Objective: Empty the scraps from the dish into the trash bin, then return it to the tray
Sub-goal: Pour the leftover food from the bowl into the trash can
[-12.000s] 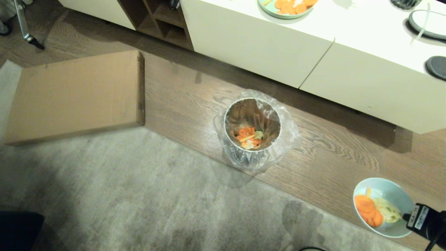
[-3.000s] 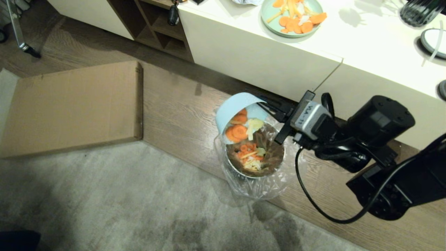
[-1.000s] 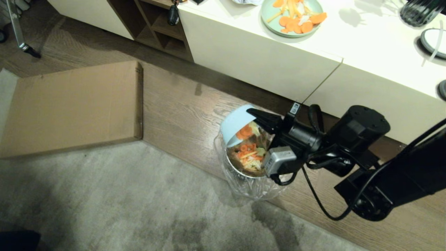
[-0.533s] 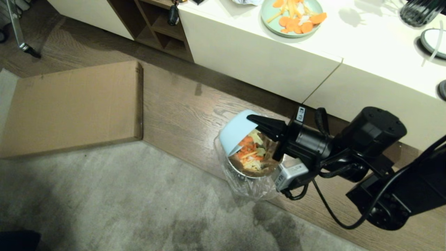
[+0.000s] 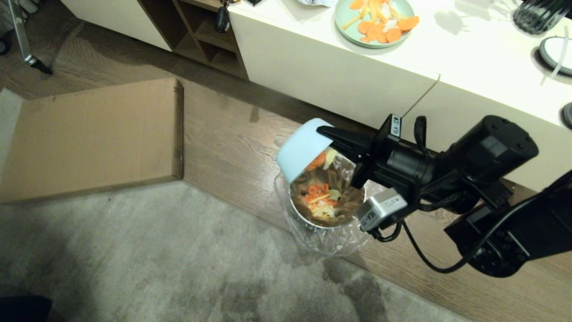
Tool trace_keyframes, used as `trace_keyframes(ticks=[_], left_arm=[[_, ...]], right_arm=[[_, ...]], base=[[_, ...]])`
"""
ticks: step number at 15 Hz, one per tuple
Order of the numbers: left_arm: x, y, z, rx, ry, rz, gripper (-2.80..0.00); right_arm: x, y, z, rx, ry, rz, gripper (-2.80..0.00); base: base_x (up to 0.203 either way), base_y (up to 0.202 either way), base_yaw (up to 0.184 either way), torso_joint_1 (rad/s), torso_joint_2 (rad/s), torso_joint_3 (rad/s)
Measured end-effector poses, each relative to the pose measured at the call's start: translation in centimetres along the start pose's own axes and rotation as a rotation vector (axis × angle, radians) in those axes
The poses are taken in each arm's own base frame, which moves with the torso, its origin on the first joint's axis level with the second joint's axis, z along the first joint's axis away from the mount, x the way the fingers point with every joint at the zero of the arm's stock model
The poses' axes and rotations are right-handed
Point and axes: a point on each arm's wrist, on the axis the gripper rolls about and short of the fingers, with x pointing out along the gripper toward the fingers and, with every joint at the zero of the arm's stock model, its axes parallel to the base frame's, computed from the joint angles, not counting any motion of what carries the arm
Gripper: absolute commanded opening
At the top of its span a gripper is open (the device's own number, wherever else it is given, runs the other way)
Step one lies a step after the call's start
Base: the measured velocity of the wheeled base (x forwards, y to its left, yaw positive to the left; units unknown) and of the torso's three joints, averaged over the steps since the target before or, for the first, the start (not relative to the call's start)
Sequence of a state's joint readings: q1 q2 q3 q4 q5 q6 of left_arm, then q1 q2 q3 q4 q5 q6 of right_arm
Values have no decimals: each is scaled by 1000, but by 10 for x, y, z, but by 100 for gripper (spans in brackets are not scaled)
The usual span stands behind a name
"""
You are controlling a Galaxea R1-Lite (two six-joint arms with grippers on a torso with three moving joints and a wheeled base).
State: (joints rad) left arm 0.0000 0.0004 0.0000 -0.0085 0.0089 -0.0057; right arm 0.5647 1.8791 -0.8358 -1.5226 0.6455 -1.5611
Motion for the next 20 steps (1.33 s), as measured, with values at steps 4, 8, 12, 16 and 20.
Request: trace_keyframes(ticks=[4, 8, 12, 16, 20], left_arm=[[0, 0, 0, 0, 0, 0, -280], [0, 0, 0, 0, 1, 0, -280], [0, 0, 0, 0, 1, 0, -280], [0, 0, 0, 0, 0, 0, -280], [0, 0, 0, 0, 1, 0, -280]], right_arm=[[6, -6, 7, -9, -41, -23, -280], [7, -11, 12, -31, -68, -34, -280], [6, -15, 14, -48, -90, -42, -280], [4, -20, 16, -56, -117, -48, -280], [1, -19, 17, -51, -117, -39, -280]], base=[[0, 0, 0, 0, 0, 0], [0, 0, 0, 0, 0, 0], [0, 0, 0, 0, 0, 0], [0, 0, 0, 0, 0, 0], [0, 0, 0, 0, 0, 0]])
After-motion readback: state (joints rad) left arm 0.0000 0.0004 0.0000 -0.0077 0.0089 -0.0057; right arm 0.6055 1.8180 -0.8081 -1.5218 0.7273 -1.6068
